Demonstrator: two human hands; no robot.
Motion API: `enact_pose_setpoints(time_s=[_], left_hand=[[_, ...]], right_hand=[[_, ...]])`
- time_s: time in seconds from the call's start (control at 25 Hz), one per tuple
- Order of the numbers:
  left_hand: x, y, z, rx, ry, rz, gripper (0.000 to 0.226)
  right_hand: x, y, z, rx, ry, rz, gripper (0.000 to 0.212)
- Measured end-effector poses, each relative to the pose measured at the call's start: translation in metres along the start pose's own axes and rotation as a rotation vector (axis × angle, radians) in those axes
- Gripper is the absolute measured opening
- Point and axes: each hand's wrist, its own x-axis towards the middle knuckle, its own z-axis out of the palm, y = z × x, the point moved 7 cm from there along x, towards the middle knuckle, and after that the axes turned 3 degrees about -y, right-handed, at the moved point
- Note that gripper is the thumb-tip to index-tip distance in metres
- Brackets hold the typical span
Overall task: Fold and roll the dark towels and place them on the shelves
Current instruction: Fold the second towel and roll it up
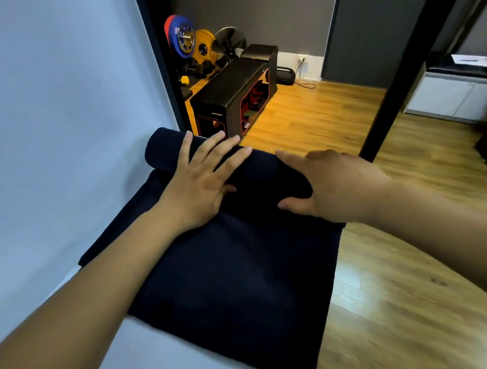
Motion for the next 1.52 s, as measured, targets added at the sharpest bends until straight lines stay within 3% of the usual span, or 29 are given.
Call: enact_pose_setpoints(time_s=[0.2, 0.44, 0.72, 0.84, 1.08, 1.32, 1.4, 1.52], left_hand=[[0.014, -0.002, 0.005, -0.059, 0.066, -0.071, 0.066], [-0.001, 0.012, -0.019, -0.066, 0.165, 0.002, 0.073], [-0.04, 0.02, -0.027, -0.097, 0.195, -0.035, 0.06], [-0.058, 0.023, -0.035, -0.097, 0.225, -0.052, 0.06], [-0.069, 0.032, -0.041, -0.055, 0.228, -0.054, 0.065], [-0.056, 0.018, -0.032, -0.037, 0.111, -0.083, 0.09], [-0.055, 0.019, -0.03, -0.031, 0.075, -0.081, 0.09], [-0.056, 0.021, -0.04, -0.039, 0.098, -0.053, 0.079]], right_hand=[[0.017, 0.006, 0.0, -0.255, 0.097, 0.043, 0.086], [-0.013, -0.022, 0.022, -0.47, 0.469, 0.004, 0.082], [-0.054, -0.062, 0.036, -0.292, 0.389, -0.067, 0.08], [-0.055, -0.069, -0.002, -0.195, 0.47, -0.117, 0.07], [-0.013, -0.044, -0.002, -0.129, 0.061, -0.078, 0.091], [-0.007, -0.036, -0.001, -0.132, 0.041, -0.093, 0.09], [-0.006, -0.033, -0.004, -0.097, 0.028, -0.069, 0.089], [-0.019, -0.049, 0.003, -0.174, 0.146, -0.068, 0.088]])
